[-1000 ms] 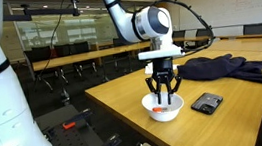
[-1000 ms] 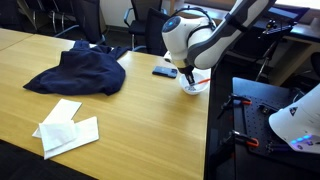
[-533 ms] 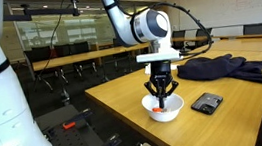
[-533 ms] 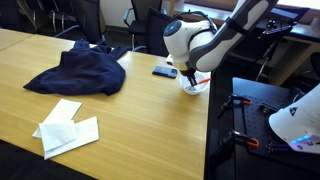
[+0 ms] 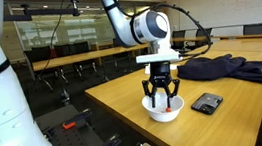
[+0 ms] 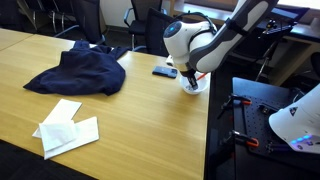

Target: Take the pen out of the bowl and put it on the table

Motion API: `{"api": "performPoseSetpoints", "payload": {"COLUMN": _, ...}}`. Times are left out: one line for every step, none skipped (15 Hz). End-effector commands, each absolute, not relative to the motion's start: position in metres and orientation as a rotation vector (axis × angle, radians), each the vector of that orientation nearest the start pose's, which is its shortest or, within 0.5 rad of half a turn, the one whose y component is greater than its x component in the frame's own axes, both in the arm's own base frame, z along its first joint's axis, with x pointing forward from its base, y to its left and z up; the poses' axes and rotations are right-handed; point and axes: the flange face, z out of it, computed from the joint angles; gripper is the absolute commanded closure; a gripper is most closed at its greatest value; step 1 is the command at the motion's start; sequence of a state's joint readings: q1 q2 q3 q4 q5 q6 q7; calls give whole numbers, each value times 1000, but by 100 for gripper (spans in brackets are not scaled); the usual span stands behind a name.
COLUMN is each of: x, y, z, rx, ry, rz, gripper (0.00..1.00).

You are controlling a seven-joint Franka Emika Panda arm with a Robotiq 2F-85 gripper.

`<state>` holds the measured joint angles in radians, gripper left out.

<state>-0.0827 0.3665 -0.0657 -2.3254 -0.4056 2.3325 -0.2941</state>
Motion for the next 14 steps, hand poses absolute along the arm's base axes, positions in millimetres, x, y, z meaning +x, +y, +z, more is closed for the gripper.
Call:
{"api": "performPoseSetpoints", "payload": {"x": 470, "y": -80, "z": 159, "rx": -3157, "ry": -853, "rz": 670, "gripper": 32}}
{"api": "performPoseSetpoints", "payload": {"x": 470, "y": -79, "z": 160, "rx": -3159, "ry": -898, "rz": 670, "gripper": 33}}
{"api": "performPoseSetpoints", "payload": {"x": 469, "y": -77, "z": 161, "rx": -3157, "ry": -952, "rz": 679, "gripper": 38}}
{"api": "performPoseSetpoints", "payload": {"x": 470, "y": -78, "z": 159, "rx": -3156, "ry": -1006, "rz": 708, "gripper": 42}}
{"api": "performPoseSetpoints", "payload": {"x": 470, "y": -79, "z": 158, "rx": -3152, "ry": -1057, "rz": 734, "gripper": 49}}
{"api": "performPoseSetpoints", "payload": {"x": 469, "y": -80, "z": 156, "rx": -3137, "ry": -1108, "rz": 762, "gripper": 46}}
{"api": "performPoseSetpoints", "payload": {"x": 468, "y": -80, "z": 155, "rx": -3123, "ry": -1152, "rz": 779, "gripper": 52}}
{"api": "performPoseSetpoints", "payload": {"x": 468, "y": -81, "z": 152, "rx": -3102, "ry": -1187, "rz": 794, "gripper": 71}}
{"api": "performPoseSetpoints", "payload": {"x": 467, "y": -82, "z": 151, "rx": -3077, "ry": -1217, "rz": 803, "gripper": 72}}
{"api": "performPoseSetpoints", "payload": {"x": 467, "y": -84, "z": 148, "rx": -3052, "ry": -1229, "rz": 814, "gripper": 80}}
{"api": "performPoseSetpoints", "payload": {"x": 466, "y": -85, "z": 147, "rx": -3039, "ry": -1243, "rz": 820, "gripper": 87}}
{"api": "performPoseSetpoints", "payload": {"x": 465, "y": -85, "z": 146, "rx": -3032, "ry": -1244, "rz": 827, "gripper": 96}}
{"api": "performPoseSetpoints", "payload": {"x": 464, "y": -85, "z": 147, "rx": -3026, "ry": -1245, "rz": 831, "gripper": 100}}
{"api": "performPoseSetpoints", "payload": {"x": 462, "y": -84, "z": 151, "rx": -3038, "ry": -1197, "rz": 864, "gripper": 100}}
